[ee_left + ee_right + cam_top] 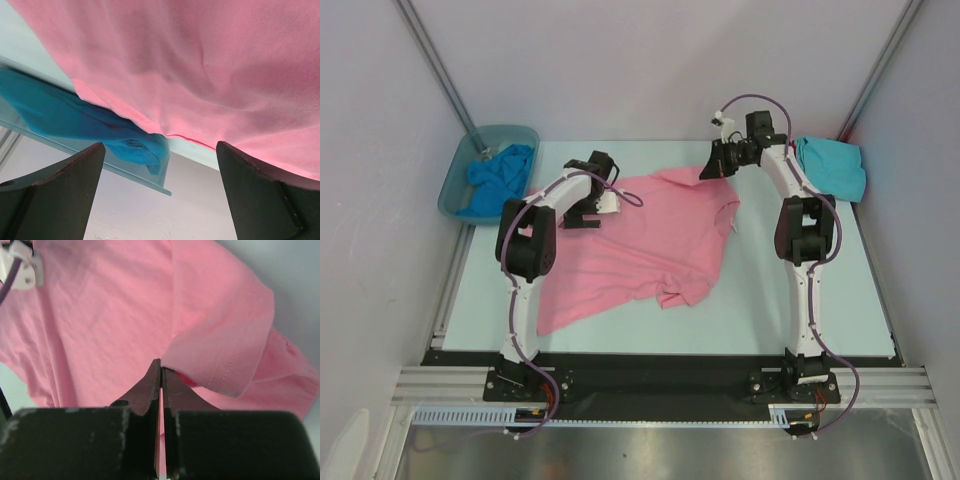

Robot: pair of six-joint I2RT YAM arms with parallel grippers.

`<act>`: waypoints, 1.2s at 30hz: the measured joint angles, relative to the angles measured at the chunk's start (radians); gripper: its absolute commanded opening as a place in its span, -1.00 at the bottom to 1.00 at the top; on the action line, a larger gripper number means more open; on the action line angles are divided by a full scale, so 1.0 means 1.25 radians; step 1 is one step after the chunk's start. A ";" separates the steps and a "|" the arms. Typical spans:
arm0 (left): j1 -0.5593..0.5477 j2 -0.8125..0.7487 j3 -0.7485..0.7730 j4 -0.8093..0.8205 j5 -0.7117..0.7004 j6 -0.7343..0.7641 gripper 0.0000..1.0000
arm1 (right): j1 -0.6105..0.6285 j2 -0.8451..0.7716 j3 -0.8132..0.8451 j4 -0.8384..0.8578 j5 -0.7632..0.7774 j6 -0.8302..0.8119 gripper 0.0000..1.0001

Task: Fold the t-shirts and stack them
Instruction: Flatten the tshirt out

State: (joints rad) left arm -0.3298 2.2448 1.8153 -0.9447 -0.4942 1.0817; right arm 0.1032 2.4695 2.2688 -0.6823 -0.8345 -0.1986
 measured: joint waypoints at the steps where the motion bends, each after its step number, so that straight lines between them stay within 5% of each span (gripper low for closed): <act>1: 0.000 0.000 0.001 0.000 0.000 0.000 0.99 | 0.005 -0.008 0.000 -0.019 0.002 -0.026 -1.00; 23: 0.001 0.000 0.005 0.003 0.000 0.007 0.99 | 0.066 -0.016 0.015 -0.480 0.127 -0.546 -0.99; 24: 0.001 0.000 0.005 0.004 0.000 0.008 0.99 | 0.072 -0.016 0.015 -0.488 0.137 -0.557 -0.82; 25: 0.001 0.000 0.005 0.005 0.000 0.008 1.00 | 0.075 -0.015 0.016 -0.495 0.146 -0.564 -0.33; 28: 0.001 0.000 0.005 0.008 0.000 0.009 0.99 | 0.086 -0.008 0.023 -0.510 0.168 -0.587 0.05; 31: 0.002 0.000 0.005 0.013 0.000 0.010 0.99 | 0.089 0.002 0.027 -0.515 0.186 -0.599 0.26; 36: 0.004 0.000 0.005 0.016 0.000 0.015 0.99 | 0.083 0.022 0.055 -0.520 0.205 -0.605 0.26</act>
State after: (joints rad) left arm -0.3248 2.2448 1.8217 -0.9245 -0.4942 1.1004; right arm 0.2073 2.4969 2.3371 -1.3319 -0.5785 -0.9550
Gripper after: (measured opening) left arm 0.996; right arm 0.634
